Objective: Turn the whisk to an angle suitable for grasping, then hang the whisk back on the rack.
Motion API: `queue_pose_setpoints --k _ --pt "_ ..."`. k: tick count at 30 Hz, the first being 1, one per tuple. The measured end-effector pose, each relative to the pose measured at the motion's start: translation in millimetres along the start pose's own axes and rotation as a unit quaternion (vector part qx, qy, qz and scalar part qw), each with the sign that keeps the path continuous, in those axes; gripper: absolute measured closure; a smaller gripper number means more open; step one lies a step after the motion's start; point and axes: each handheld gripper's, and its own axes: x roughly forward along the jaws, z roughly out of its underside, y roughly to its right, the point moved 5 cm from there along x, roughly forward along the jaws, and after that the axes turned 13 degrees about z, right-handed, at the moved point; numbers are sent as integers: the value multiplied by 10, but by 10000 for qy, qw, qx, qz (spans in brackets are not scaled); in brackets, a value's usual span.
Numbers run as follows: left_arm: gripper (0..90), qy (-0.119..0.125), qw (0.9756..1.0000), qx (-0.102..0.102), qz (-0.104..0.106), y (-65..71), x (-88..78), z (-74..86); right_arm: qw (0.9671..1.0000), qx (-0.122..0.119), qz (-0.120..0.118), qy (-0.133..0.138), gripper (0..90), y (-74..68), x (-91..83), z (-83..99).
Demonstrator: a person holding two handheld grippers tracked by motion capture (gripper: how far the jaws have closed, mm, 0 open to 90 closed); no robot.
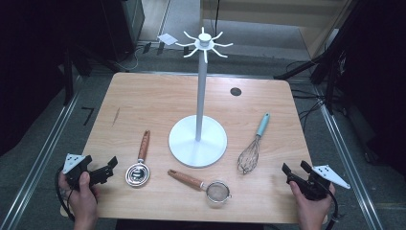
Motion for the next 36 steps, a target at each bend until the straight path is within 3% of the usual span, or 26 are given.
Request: queue_pose_setpoints --k 9,14,15,20,22,26,32,36 --pt "0 71 9999 138 47 38 -22 10 9998 -138 16 164 438 -50 -17 -5" --pt "0 -94 9998 196 46 38 29 -3 9995 -229 106 175 558 -94 -9 -8" --pt "0 -153 9997 195 37 35 50 -7 9997 -186 140 89 617 -120 10 -6" --pt "0 -167 9997 178 68 28 54 -8 9995 -191 255 34 627 -202 100 -72" --pt "0 -204 9996 186 90 33 58 -6 9989 -376 289 -6 633 -253 137 -112" --pt "0 -178 9996 196 128 40 46 -2 9986 -440 223 -184 666 -302 202 -181" --pt "0 -214 9993 230 194 51 50 3 9975 -280 -110 -642 713 -358 289 -268" --pt "0 -256 9992 231 211 49 55 4 9958 -257 7 -880 715 -395 347 -323"
